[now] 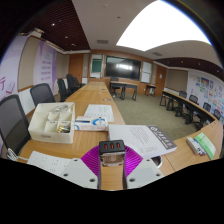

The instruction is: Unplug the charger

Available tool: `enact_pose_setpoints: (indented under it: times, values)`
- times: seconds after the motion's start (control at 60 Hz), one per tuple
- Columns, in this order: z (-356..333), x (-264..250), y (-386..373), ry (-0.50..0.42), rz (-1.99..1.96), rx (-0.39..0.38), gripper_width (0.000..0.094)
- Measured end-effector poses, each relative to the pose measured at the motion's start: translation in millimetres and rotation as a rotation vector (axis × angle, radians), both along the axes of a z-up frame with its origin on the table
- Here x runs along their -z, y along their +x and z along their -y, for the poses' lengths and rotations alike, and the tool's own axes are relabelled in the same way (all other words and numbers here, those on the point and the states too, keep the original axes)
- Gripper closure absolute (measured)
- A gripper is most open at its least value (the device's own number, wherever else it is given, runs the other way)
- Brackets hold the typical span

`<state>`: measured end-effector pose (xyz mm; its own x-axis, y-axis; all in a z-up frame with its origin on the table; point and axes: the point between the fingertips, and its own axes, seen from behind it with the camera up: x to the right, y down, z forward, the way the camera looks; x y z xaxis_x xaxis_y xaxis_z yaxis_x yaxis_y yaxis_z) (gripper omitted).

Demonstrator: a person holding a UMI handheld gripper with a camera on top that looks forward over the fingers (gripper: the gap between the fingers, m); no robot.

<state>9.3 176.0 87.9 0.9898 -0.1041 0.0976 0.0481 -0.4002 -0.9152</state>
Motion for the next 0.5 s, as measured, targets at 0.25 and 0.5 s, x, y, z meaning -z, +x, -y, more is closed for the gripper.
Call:
enact_pose_setpoints:
  times: [0.25,0.5]
  values:
    - [24,72,20,-0.12,-0.042,0.001,0.0547]
    - [75,68,16,-0.224,-0.082,-0.01,0.0082]
